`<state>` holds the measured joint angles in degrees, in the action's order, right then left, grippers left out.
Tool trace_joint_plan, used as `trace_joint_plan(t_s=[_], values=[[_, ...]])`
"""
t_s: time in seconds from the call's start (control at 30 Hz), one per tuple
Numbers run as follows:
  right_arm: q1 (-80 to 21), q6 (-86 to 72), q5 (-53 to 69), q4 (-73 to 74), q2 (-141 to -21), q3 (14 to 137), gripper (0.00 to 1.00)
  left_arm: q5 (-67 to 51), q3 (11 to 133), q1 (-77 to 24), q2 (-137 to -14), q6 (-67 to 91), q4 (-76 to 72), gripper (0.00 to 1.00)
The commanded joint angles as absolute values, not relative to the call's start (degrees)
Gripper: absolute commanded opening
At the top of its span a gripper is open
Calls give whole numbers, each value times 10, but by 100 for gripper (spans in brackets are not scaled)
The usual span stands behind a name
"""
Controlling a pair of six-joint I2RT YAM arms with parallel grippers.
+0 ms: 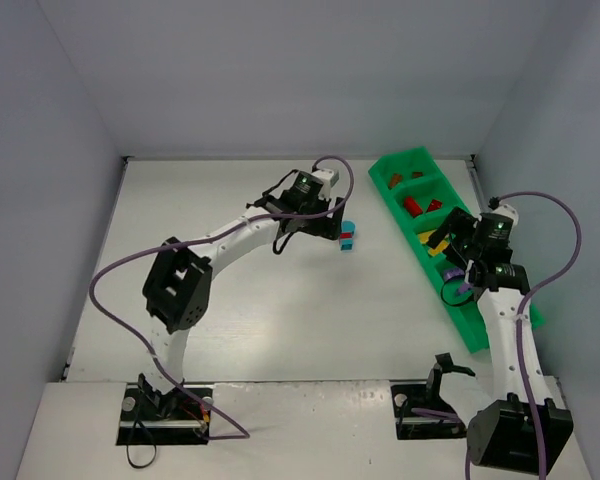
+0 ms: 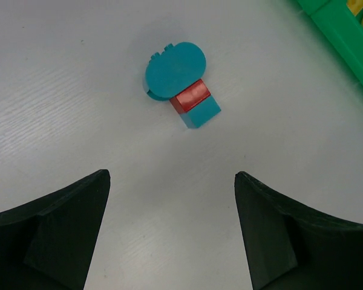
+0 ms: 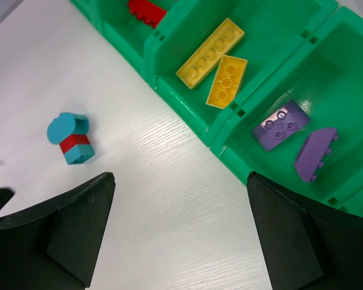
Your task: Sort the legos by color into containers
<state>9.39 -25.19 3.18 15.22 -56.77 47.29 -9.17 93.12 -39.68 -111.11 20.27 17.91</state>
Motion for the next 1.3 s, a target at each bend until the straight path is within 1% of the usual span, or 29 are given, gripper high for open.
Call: trace_joint_plan(t_s=[0.0,0.07,0.23,0.33,0.73,0.8,0.87,0.93,1.0,1.03,1.07,1.13,1.17,1.23,1.27], values=[[92,-226,103,127,-550,475,88,-91,997,-398,-1137,268,185,77],[91,-227,117,126,-541,471,88,-56,1043,-422,-1183,338,198,77],[91,-236,128,126,-538,468,88,-18,1090,-439,-1239,380,225,77],[91,-233,131,126,-533,465,88,-14,1131,-442,-1280,395,245,77],[91,-225,159,120,-534,444,89,75,1195,-446,-1361,381,255,77],[91,-223,163,121,-534,444,89,83,1200,-446,-1368,378,250,75],[92,-223,164,121,-534,443,89,86,1204,-447,-1375,376,245,70],[91,-221,167,121,-534,443,89,90,1208,-449,-1380,374,245,63],[91,-221,170,121,-536,443,89,91,1205,-451,-1382,368,244,61],[91,-220,174,120,-537,444,89,90,1201,-453,-1380,365,238,58],[90,-220,178,120,-540,445,89,89,1179,-453,-1369,358,220,50],[89,-210,185,120,-543,448,89,90,1145,-453,-1347,346,193,42],[87,-204,200,118,-547,450,89,89,1108,-453,-1321,326,163,33],[73,-183,208,113,-548,457,89,87,1065,-453,-1288,303,129,26],[67,-178,212,111,-551,460,89,76,1020,-452,-1254,270,92,24]])
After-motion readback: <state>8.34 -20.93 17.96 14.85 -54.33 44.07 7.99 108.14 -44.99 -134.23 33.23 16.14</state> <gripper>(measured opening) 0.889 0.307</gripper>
